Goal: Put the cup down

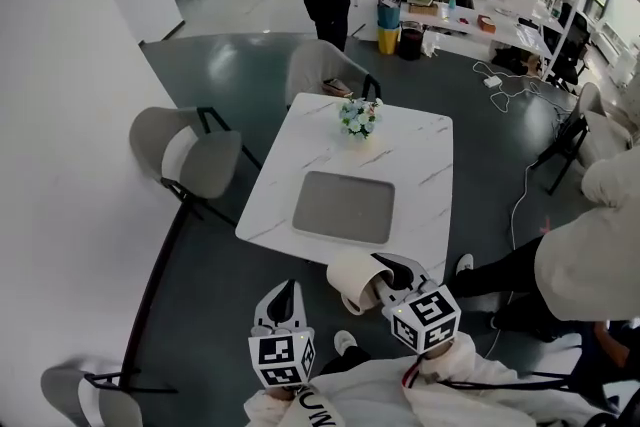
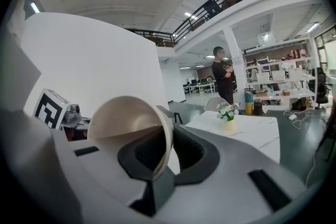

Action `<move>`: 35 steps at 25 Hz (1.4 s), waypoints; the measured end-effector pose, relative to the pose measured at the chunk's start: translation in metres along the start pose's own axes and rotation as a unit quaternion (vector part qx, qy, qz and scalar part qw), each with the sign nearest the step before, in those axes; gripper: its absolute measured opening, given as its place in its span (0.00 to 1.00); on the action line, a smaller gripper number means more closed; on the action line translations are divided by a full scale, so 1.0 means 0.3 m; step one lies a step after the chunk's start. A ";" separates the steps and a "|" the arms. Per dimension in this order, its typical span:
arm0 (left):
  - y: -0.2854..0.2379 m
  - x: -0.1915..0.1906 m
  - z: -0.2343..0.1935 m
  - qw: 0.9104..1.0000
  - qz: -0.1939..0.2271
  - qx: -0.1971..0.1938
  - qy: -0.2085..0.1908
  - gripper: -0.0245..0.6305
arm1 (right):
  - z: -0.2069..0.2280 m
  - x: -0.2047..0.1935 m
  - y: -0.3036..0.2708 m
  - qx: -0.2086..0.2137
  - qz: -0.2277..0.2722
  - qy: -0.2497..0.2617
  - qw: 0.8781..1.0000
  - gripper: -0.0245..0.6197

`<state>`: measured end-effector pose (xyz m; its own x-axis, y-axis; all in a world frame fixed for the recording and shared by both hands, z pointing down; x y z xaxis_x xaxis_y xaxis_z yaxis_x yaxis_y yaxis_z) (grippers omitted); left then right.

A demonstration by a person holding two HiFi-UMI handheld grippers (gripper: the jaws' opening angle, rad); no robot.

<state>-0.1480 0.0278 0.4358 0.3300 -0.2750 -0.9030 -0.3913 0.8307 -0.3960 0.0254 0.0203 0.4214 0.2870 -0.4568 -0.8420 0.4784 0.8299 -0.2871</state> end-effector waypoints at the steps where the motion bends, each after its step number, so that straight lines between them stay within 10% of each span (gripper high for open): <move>1: -0.010 0.001 -0.022 1.000 0.002 -0.002 -0.002 0.05 | 0.001 0.006 -0.018 -0.004 0.003 -0.001 1.000 0.10; 35: -0.265 0.091 -0.037 0.999 -0.007 -0.033 -0.020 0.05 | 0.203 0.105 -0.125 -0.036 -0.011 -0.020 0.999 0.10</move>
<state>-0.1175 -0.0512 0.4407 0.3688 -0.2666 -0.8904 -0.4414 0.7928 -0.4202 0.0670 -0.0447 0.4333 0.3117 -0.4862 -0.8164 0.4251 0.8397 -0.3378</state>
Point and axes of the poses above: the fingertips, and each gripper's own axes: y backward along the fingers, z to its right, x out of its top, the point moved 2 cm from there along y, backward along the fingers, and after that the axes turned 15 degrees about -y, right-handed, at the moved point
